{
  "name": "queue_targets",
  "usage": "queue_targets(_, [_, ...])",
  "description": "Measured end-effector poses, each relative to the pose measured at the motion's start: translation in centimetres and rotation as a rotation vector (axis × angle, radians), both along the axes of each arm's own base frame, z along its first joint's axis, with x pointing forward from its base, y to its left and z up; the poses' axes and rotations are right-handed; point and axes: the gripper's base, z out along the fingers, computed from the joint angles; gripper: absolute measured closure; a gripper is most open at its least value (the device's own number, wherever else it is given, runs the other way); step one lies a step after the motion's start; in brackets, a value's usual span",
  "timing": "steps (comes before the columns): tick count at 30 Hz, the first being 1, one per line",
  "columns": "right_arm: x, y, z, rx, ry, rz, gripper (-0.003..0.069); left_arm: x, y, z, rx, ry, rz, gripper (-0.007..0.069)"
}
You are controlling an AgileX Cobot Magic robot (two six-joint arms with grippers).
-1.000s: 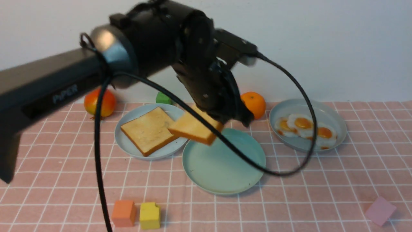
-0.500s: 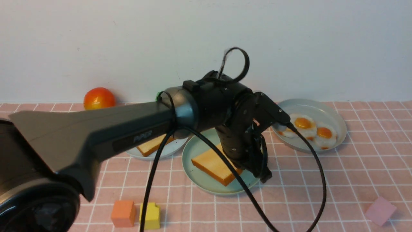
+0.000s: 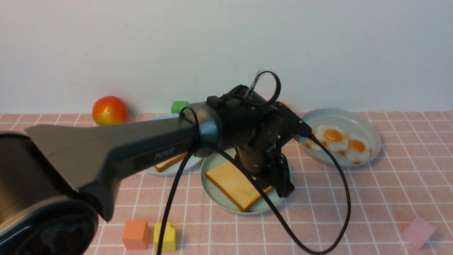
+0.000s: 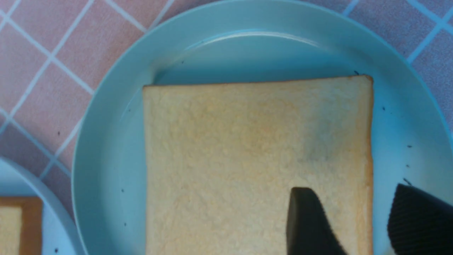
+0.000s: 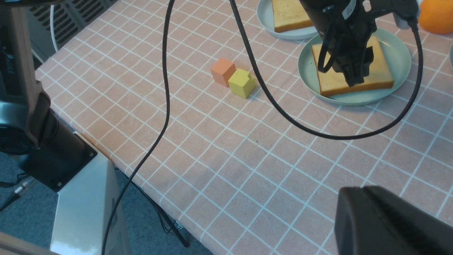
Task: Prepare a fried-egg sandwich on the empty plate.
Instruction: Use the left arm to put a slice of bread into the empty plate in the middle, then use the right arm to grab a fried egg
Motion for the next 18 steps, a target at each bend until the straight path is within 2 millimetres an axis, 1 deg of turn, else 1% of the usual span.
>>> queue_targets(1, [0.0,0.0,0.0,0.000,0.000,0.000,0.0601,0.0,0.0,0.1,0.000,0.000,0.000,0.0240])
queue_targets(2, [0.0,0.0,0.0,0.000,0.000,0.000,0.0599,-0.1,0.1,0.4,-0.005,0.006,0.016,0.0221])
queue_targets(3, [0.0,0.0,0.0,0.000,0.000,0.000,0.0597,-0.5,0.3,1.3,-0.015,0.019,0.041,0.0205])
queue_targets(4, [0.0,0.0,0.0,0.001,0.001,-0.001,0.0597,-0.6,0.3,1.5,-0.014,0.027,0.047,0.0202])
queue_targets(5, [0.1,0.0,0.0,0.006,0.012,-0.007,0.0596,-1.2,0.4,3.1,-0.023,0.039,0.065,0.0204])
queue_targets(6, [0.2,0.1,0.0,0.008,0.024,-0.016,0.0595,-1.8,0.5,4.2,-0.030,0.044,0.069,0.0212])
queue_targets(8, [1.3,0.2,-0.2,-0.011,0.067,-0.054,0.0594,-3.9,0.7,8.7,-0.101,0.037,0.067,0.0267])
queue_targets(9, [1.9,0.4,-0.3,-0.030,0.084,-0.068,0.0594,-5.0,0.9,10.6,-0.135,0.032,0.057,0.0290])
queue_targets(10, [2.7,0.4,-0.4,-0.061,0.098,-0.088,0.0594,-6.6,1.3,13.3,-0.189,0.016,0.036,0.0342])
queue_targets(11, [4.3,0.8,-0.8,-0.111,0.133,-0.109,0.0594,-8.7,2.1,16.6,-0.260,-0.008,0.005,0.0400])
queue_targets(12, [5.5,1.0,-1.1,-0.153,0.158,-0.125,0.0594,-10.6,3.0,19.1,-0.326,-0.026,-0.020,0.0449])
queue_targets(13, [6.2,1.1,-1.3,-0.185,0.170,-0.137,0.0594,-11.7,3.7,20.5,-0.369,-0.029,-0.033,0.0478])
queue_targets(14, [6.7,1.3,-1.4,-0.198,0.181,-0.139,0.0593,-12.4,4.2,21.3,-0.391,-0.038,-0.039,0.0497])
queue_targets(15, [8.6,1.7,-2.1,-0.269,0.210,-0.158,0.0590,-15.3,6.7,24.2,-0.486,-0.047,-0.061,0.0570])
queue_targets(16, [9.9,2.0,-2.4,-0.297,0.222,-0.168,0.0589,-16.1,7.5,24.4,-0.507,-0.036,-0.064,0.0610])
queue_targets(17, [9.9,2.0,-2.4,-0.303,0.219,-0.169,0.0589,-16.7,8.1,25.0,-0.522,-0.044,-0.069,0.0612])
queue_targets(18, [12.0,2.5,-3.1,-0.343,0.224,-0.182,0.0587,-18.1,9.6,24.9,-0.538,-0.027,-0.072,0.0612])
